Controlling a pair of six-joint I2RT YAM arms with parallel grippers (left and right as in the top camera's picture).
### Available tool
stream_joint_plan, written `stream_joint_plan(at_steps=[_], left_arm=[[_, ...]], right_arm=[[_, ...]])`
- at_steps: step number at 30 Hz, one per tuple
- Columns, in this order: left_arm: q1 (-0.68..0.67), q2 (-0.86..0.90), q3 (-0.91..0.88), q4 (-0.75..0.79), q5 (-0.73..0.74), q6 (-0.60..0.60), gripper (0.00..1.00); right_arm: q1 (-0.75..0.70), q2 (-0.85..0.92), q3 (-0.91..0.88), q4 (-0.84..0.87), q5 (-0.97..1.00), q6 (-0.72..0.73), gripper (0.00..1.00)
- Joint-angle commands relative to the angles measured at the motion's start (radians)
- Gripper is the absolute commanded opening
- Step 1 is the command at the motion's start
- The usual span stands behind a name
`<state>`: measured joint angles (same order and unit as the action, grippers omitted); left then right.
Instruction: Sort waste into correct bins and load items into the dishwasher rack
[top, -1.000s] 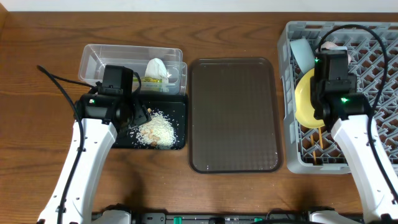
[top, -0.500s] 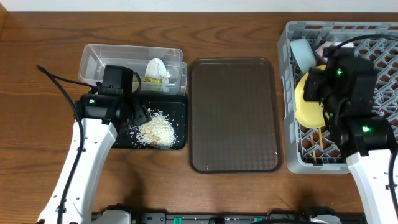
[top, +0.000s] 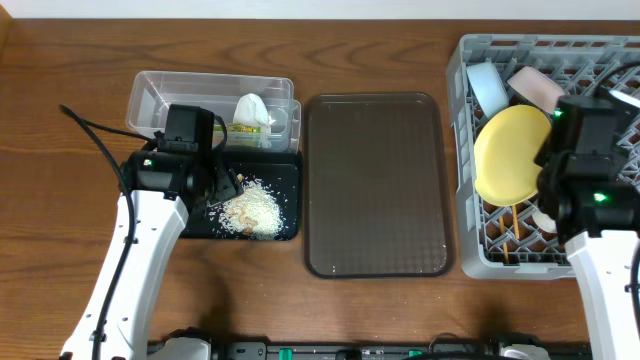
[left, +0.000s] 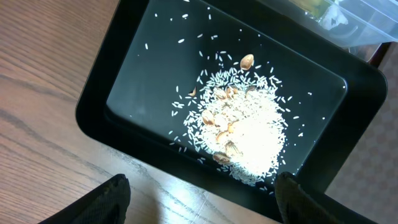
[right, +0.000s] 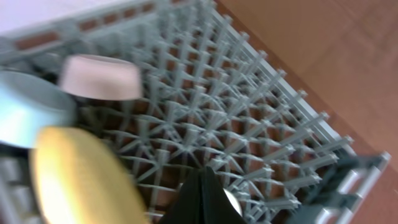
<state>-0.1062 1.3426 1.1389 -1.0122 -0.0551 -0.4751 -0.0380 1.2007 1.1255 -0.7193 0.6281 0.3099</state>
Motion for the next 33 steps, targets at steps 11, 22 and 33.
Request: stream_joint_plan(at_steps=[11,22,33], left_arm=[[0.004,0.002,-0.006,-0.001,-0.005,-0.014,0.77],[0.004,0.002,-0.006,0.0,-0.005,-0.013,0.77],[0.004,0.002,-0.006,0.0,-0.006,-0.013,0.77]], right_arm=[[-0.112,0.127,0.004,0.005,-0.568,-0.149,0.01],[-0.112,0.122,0.004,0.059,-0.599,-0.158,0.03],[-0.066,0.013,0.006,0.16,-0.682,-0.209,0.22]])
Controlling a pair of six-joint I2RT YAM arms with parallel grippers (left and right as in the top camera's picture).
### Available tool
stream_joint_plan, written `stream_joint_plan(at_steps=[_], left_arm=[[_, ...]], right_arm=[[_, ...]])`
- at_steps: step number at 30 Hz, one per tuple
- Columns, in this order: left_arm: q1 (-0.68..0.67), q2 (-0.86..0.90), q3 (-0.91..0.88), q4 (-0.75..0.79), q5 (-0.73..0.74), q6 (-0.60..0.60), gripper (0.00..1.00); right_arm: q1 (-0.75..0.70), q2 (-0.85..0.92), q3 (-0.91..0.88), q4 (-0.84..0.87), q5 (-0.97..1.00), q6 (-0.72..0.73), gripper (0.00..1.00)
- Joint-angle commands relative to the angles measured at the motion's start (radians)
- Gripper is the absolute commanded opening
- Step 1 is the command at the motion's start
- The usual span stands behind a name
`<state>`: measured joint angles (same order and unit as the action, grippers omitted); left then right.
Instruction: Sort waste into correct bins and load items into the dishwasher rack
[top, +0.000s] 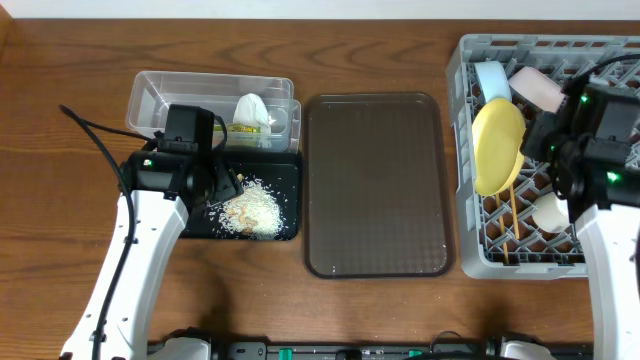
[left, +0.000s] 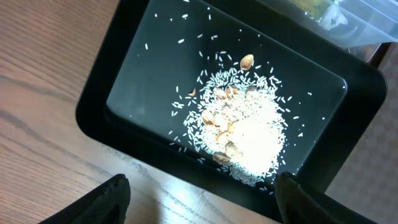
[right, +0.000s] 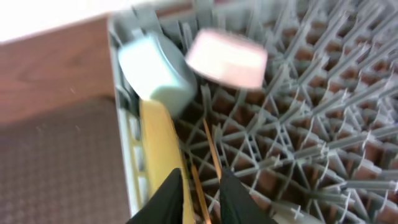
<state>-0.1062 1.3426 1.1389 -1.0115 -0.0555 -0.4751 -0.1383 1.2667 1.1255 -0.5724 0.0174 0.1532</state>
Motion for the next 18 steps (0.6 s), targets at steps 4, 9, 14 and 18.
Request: stream_joint_plan(at_steps=[4,9,14,18], left_arm=[[0.004,0.002,-0.006,0.009,-0.005,-0.013,0.77],[0.004,0.002,-0.006,0.052,-0.005,0.076,0.78],[0.004,0.002,-0.006,-0.015,-0.005,0.135,0.85],[0.004,0.002,-0.006,-0.117,-0.005,0.143,0.85]], right_arm=[[0.1,-0.047,0.005,-0.006,-0.221,-0.116,0.3],[0.177,0.024,0.005,-0.087,-0.224,-0.117,0.38],[0.206,0.089,0.005,-0.185,-0.192,-0.057,0.47],[0.218,0.082,0.005,-0.28,-0.126,0.019,0.54]])
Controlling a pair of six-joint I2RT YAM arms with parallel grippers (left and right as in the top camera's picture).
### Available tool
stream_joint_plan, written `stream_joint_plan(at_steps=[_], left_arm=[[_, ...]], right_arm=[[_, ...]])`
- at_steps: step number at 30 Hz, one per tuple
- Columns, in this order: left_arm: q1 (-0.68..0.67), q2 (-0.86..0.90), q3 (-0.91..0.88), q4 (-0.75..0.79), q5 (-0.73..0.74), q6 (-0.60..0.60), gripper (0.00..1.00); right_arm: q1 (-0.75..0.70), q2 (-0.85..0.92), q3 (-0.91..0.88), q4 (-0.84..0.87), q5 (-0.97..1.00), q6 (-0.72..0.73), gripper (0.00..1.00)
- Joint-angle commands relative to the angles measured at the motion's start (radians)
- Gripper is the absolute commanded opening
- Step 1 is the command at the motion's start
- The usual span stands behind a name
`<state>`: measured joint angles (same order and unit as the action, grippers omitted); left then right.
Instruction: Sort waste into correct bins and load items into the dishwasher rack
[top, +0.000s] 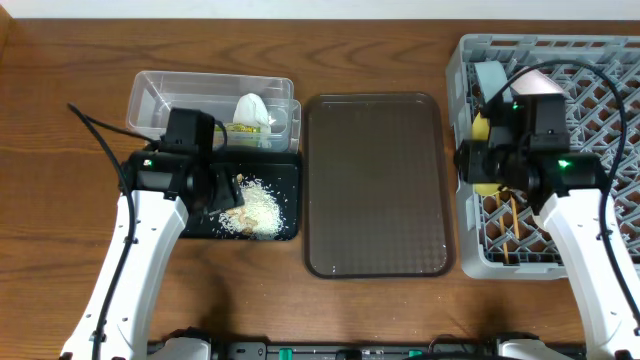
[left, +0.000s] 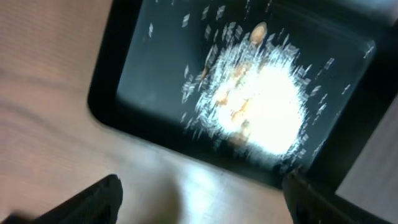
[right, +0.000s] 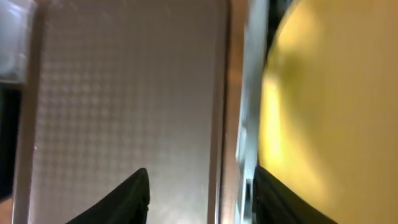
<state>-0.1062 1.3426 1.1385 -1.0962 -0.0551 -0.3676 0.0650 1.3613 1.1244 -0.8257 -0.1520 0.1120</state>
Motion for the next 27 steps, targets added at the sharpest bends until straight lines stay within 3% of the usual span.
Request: stream_joint_plan(at_steps=[1,6,10,13,16,21,27], left_arm=[[0.004,0.002,-0.005,-0.048,-0.006,0.037,0.85],[0.002,-0.059,-0.049,-0.048,0.0,0.039,0.85],[-0.035,-0.194,-0.145,0.039,0.01,0.039,0.86],[-0.087,-0.33,-0.239,0.129,0.009,0.037,0.89],[-0.127,-0.454,-0.326,0.193,0.01,0.026,0.92],[-0.134,-0.56,-0.383,0.214,0.01,0.015,0.95],[-0.134,-0.563,-0.383,0.217,0.01,0.015,0.95]], right_arm=[[0.019,-0.019,0.006,-0.044,0.043,0.061,0.56],[0.05,-0.102,-0.021,-0.113,0.088,0.098,0.6],[0.09,-0.237,-0.124,-0.061,0.111,0.105,0.7],[0.126,-0.394,-0.251,0.02,0.143,0.122,0.81],[0.143,-0.568,-0.376,0.068,0.222,0.197,0.99],[0.143,-0.769,-0.515,0.074,0.267,0.248,0.99],[0.143,-0.832,-0.565,-0.005,0.267,0.247,0.99]])
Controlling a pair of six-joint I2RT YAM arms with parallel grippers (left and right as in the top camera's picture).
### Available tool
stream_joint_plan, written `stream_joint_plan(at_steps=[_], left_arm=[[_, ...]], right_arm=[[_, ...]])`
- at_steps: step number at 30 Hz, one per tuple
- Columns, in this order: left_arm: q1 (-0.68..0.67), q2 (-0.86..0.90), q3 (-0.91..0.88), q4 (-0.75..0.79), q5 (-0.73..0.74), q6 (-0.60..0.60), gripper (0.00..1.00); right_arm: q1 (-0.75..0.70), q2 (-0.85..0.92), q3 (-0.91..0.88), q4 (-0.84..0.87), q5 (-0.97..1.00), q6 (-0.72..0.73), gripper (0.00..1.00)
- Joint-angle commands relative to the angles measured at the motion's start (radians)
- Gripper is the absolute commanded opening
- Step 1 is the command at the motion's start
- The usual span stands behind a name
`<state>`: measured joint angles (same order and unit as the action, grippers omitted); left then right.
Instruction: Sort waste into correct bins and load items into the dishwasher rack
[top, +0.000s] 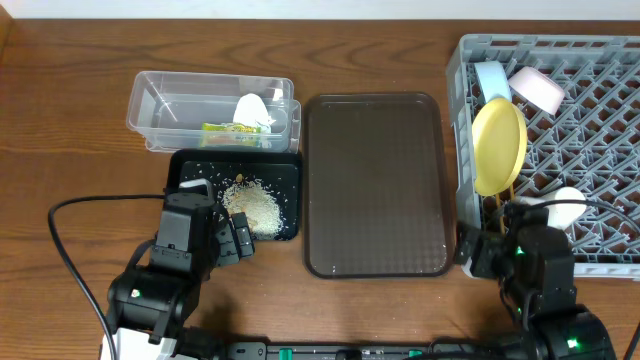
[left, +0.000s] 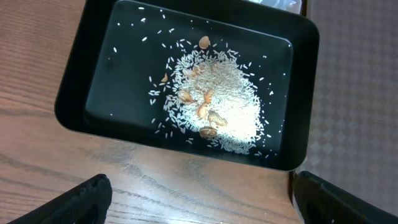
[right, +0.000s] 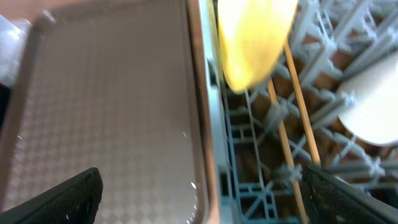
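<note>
Rice and nut shells (left: 214, 112) lie heaped in a black tray (left: 112, 81), also seen from overhead (top: 190, 172). A clear bin (top: 170, 105) behind it holds wrappers. The yellow plate (top: 499, 145) stands on edge at the left of the grey dishwasher rack (top: 610, 150), with a blue bowl (top: 489, 80), a pink bowl (top: 537, 88), a white cup (top: 563, 207) and chopsticks (right: 297, 118). My left gripper (left: 202, 205) is open and empty over the wood in front of the black tray. My right gripper (right: 208, 202) is open and empty over the rack's near left corner.
A brown serving tray (top: 375, 185) lies bare between the black tray and the rack. The rack's left wall (right: 214, 124) runs close along the brown tray's right rim. Both arms sit at the table's near edge.
Both arms have drawn back toward the near edge. The left gripper was over the black tray's left side and the right one beside the yellow plate. Both stay open.
First my right gripper held the yellow plate tilted over the rack while the left hung open over the black tray. Then the plate stood on edge in the rack's left side. Then the right gripper was open beside it. Now both arms are back at the front.
</note>
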<state>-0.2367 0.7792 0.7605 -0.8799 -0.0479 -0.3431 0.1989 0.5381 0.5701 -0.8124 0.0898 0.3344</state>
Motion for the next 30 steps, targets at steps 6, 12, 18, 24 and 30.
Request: stream_joint_plan(at_steps=[6,12,18,24,30], left_arm=[[-0.003,0.01,-0.005,0.0,0.002,-0.009,0.96],[-0.003,0.01,-0.005,0.0,0.002,-0.009,0.96],[-0.003,0.01,-0.005,0.0,0.002,-0.009,0.96],[-0.003,0.01,-0.005,0.0,0.002,-0.009,0.96],[-0.003,0.01,-0.005,0.0,0.002,-0.009,0.96]], right_arm=[[0.009,-0.008,-0.01,-0.119,0.026,0.024,0.99],[0.009,-0.008,-0.01,-0.142,0.026,0.024,0.99],[0.009,-0.008,-0.01,-0.143,0.026,0.024,0.99],[-0.011,-0.085,-0.013,-0.175,0.026,0.024,0.99],[-0.037,-0.237,-0.045,-0.163,0.015,0.024,0.99]])
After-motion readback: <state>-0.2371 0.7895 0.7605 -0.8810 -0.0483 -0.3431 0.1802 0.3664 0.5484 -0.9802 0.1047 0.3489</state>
